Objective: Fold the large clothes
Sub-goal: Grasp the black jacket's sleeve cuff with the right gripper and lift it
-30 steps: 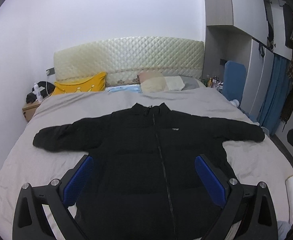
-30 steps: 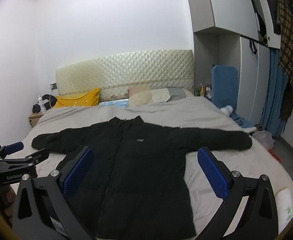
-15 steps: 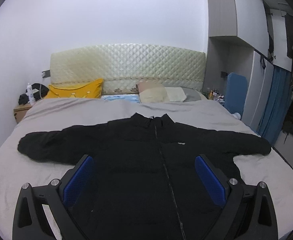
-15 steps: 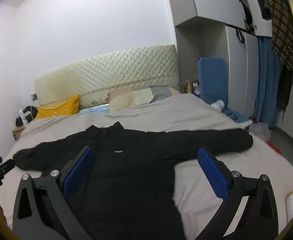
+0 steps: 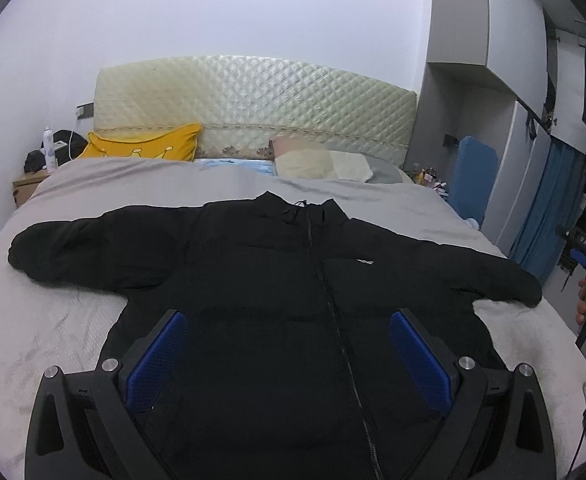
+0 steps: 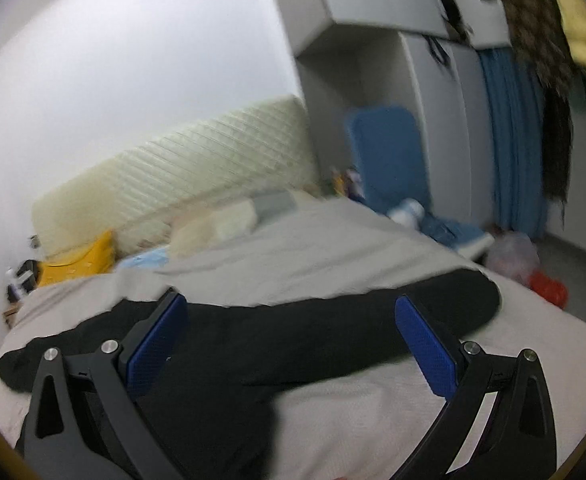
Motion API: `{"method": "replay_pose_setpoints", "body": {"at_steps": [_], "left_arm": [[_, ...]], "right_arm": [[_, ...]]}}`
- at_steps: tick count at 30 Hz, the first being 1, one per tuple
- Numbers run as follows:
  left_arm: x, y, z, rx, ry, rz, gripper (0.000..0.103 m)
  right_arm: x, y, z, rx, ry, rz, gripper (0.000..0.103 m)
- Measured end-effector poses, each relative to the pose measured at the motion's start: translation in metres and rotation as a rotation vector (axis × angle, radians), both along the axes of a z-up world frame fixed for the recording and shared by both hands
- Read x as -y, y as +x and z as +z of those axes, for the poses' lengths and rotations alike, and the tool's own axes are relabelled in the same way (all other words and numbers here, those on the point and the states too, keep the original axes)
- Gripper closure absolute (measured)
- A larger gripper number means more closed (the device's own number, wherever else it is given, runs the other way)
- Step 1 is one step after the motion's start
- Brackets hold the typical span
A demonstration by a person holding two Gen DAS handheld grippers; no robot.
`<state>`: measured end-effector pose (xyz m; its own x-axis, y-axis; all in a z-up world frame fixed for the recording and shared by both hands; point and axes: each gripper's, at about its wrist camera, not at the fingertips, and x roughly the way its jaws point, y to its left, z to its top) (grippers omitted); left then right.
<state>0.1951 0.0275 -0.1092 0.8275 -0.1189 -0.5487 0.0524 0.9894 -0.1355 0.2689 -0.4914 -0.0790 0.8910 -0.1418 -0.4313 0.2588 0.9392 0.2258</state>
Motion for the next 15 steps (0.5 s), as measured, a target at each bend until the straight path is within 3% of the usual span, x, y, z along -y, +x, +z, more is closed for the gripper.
{"method": "replay_pose_setpoints", "body": {"at_steps": [4,8,10,15], "left_arm": [[0.000,0.011,-0.009,-0.004,-0.001,0.025,0.001],[0.003,0.026,-0.019,-0.039,0.000,0.027,0.001],[0.005,0.034,-0.028,-0.066,0.000,0.029,0.001],[0.007,0.053,-0.046,-0.116,-0.006,0.055,0.001]], "right_arm": [[0.062,0.023,-0.036,-0.070,0.069,-0.055,0.010],[0.136,0.039,-0.091,-0.134,0.242,-0.145,0.010],[0.167,0.046,-0.122,-0.158,0.354,-0.194,0.017],[0.222,0.052,-0.178,-0.132,0.573,-0.310,0.017]]}}
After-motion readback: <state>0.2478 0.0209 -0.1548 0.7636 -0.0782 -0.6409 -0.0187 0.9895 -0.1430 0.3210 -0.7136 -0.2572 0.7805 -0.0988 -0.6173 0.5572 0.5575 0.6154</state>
